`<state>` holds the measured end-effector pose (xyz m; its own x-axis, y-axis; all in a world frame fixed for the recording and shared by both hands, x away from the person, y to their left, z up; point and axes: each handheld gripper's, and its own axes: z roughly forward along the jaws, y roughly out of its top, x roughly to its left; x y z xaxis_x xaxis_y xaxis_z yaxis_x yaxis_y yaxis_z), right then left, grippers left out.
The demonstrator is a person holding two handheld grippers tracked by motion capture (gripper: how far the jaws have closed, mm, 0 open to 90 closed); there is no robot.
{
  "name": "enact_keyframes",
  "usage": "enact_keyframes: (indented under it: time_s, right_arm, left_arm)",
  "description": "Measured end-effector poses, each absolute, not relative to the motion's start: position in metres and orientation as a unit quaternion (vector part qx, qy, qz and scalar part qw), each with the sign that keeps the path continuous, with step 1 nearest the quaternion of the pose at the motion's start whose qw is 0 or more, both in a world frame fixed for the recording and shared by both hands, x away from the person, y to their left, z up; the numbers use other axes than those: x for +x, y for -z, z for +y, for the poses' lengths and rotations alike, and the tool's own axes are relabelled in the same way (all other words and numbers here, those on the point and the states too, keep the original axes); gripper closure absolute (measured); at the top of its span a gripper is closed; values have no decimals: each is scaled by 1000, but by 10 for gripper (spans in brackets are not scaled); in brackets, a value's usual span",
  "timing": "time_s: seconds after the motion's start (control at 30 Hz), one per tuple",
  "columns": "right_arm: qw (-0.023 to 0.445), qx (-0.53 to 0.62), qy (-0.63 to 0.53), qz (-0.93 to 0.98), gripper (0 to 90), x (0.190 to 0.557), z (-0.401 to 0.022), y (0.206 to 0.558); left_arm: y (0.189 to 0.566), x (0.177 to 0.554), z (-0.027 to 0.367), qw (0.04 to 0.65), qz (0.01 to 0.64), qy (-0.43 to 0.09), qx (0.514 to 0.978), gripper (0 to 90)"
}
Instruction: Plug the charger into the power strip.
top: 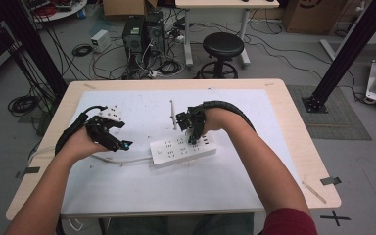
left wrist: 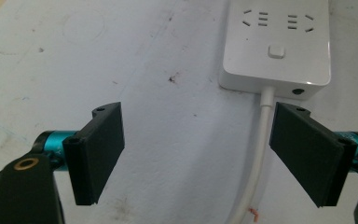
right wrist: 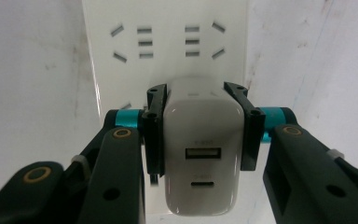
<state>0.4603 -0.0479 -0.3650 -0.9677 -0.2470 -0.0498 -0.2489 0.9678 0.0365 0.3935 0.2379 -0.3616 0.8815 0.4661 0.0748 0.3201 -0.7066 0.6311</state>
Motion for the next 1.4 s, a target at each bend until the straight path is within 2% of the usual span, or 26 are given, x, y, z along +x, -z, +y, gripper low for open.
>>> enact_keyframes:
  time_s: [0.27, 0.37, 0.57, 0.9, 0.93, 1.0, 1.1, 1.17, 1.4]
  right_arm:
    - [4, -117, -37, 992, 636, 467, -51, 366]
    - [18, -117, -30, 992, 637, 461, -48, 367]
    - [-2, -102, -41, 994, 637, 467, -50, 370]
    - [6, -95, -56, 994, 625, 465, -54, 371]
    - [0, -89, -55, 994, 615, 467, -53, 371]
    - [-4, -83, -49, 995, 516, 466, -54, 372]
    - [3, -72, -49, 996, 480, 466, -59, 367]
    - [15, -70, -63, 995, 425, 468, -62, 362]
    - [18, -46, -74, 996, 383, 468, -72, 354]
  left_arm:
    - [362, 393, 241, 318, 220, -114, 915, 179]
    - [362, 393, 240, 319, 222, -114, 914, 179]
    - [364, 392, 239, 315, 219, -112, 917, 179]
    - [361, 389, 243, 316, 220, -115, 916, 180]
    - [361, 389, 244, 316, 220, -114, 916, 179]
    - [361, 390, 245, 317, 222, -115, 915, 180]
    - [362, 392, 245, 314, 222, -113, 916, 179]
    - [363, 392, 243, 318, 223, -111, 915, 180]
    - [362, 393, 242, 314, 218, -114, 917, 179]
